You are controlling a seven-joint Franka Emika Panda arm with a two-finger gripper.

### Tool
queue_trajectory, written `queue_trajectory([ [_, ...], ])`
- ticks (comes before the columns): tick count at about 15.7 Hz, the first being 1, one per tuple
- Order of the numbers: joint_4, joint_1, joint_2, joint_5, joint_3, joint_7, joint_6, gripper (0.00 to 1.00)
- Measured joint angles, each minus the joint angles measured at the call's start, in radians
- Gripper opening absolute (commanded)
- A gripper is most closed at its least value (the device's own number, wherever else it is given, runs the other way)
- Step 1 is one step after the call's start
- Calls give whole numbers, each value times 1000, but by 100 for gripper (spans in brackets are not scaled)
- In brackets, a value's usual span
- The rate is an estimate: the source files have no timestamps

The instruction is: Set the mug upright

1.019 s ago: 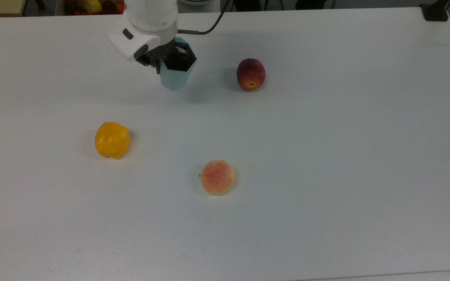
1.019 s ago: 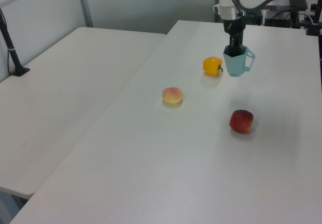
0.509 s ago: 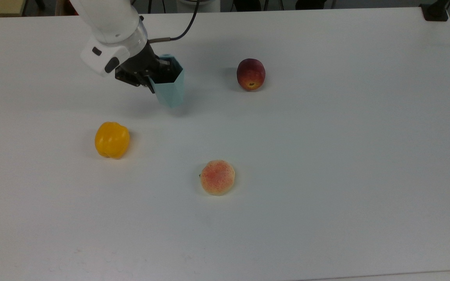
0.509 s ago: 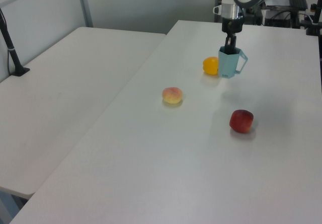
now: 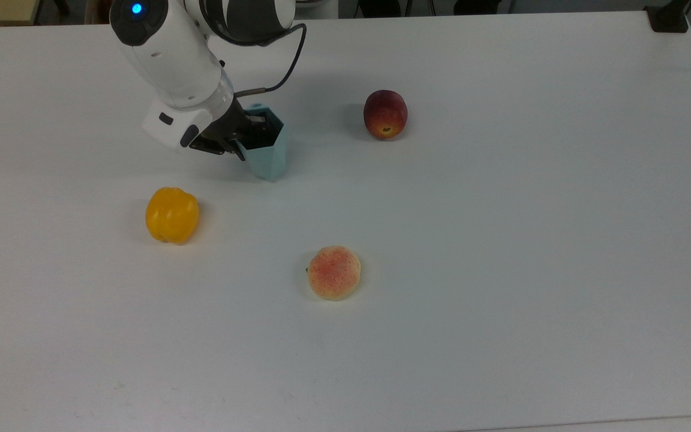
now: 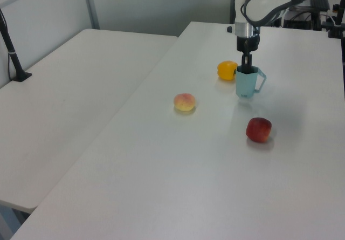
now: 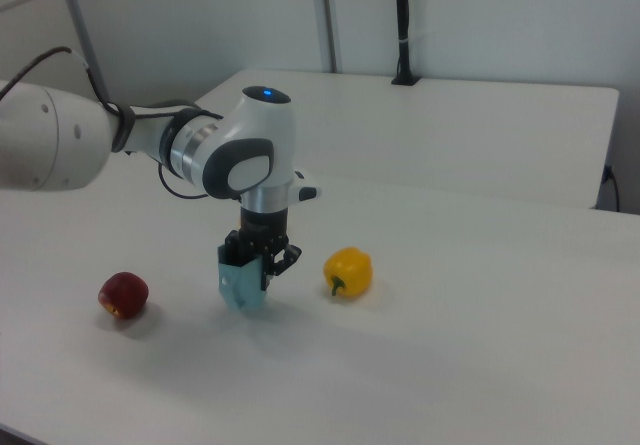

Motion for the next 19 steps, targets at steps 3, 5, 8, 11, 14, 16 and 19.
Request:
queue_trajectory([
  [3,-22,3,14,0,1,-9,51,63],
  [5,-24,6,16,0,1,-10,56,100],
  [8,-20,8,13,0,1,-10,56,100],
  [11,-15,8,-9,0,1,0,56,100],
  [14,9,9,-56,0,5,52,32,100],
  [16,59,11,-96,0,9,101,-54,100],
  [19,159,25,-168,0,24,235,-201,100],
])
